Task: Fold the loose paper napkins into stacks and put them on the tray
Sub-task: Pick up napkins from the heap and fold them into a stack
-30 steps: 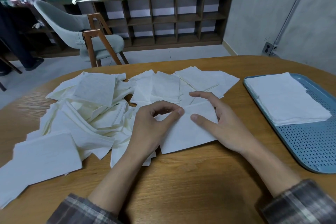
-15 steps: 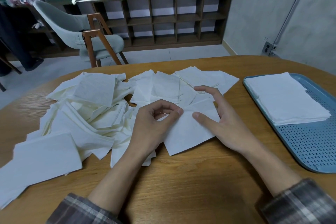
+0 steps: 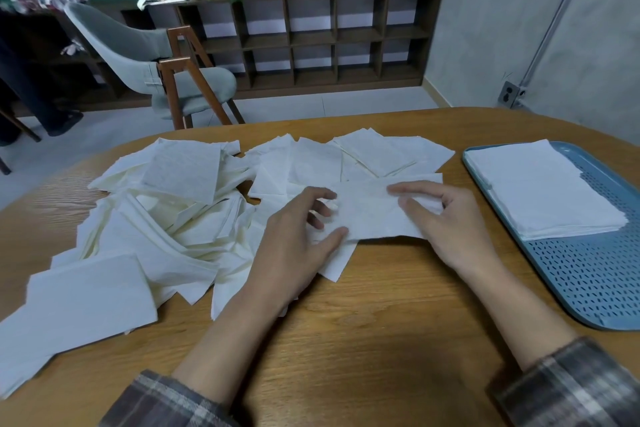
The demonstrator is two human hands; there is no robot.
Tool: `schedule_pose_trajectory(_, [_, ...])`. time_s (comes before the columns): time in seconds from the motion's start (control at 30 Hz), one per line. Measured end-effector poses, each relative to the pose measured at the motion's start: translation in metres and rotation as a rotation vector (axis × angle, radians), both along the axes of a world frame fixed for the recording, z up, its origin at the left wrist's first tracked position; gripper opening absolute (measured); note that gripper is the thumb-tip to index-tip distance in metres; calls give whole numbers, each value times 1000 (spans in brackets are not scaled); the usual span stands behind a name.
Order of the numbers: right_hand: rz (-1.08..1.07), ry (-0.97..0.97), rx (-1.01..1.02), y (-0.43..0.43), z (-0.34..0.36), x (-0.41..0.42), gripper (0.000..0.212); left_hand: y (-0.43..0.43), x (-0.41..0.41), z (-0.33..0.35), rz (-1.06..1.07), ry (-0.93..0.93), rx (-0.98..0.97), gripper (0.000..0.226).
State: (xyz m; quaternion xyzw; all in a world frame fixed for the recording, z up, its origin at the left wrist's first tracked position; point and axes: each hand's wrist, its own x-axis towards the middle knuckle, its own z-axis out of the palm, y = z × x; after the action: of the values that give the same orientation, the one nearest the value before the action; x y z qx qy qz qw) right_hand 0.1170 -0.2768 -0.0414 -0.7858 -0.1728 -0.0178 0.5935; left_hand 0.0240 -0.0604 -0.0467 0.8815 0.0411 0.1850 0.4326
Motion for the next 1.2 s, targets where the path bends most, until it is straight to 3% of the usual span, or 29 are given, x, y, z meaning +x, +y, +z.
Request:
schedule_pose_trajectory(0.17, [-68,-21,-39,-2,-3,3,35,1,-1,-7,-130,129,352,30])
schedule_pose_trajectory(0.5, [-52,-52,-44,2,-3,-1,38,-3,0,-11,-143,-32,370,4])
schedule_pose_trajectory(0.7, [-20,-55,-33,2,-4,2,43,-9,-8,6,-224,-116,199,6])
schedule_pose_trajectory(0.87, [-9,-13,-2,2,-4,2,44,-12,-13,18,-243,-45,-91,18])
schedule_pose_trajectory(1.03, [82,88,175,3,3,-3,23,-5,-11,25,-242,40,-426,18])
schedule_pose_trajectory(1.2, [247,222,210,1,2,-1,56,-1,-9,26,-229,53,-582,9])
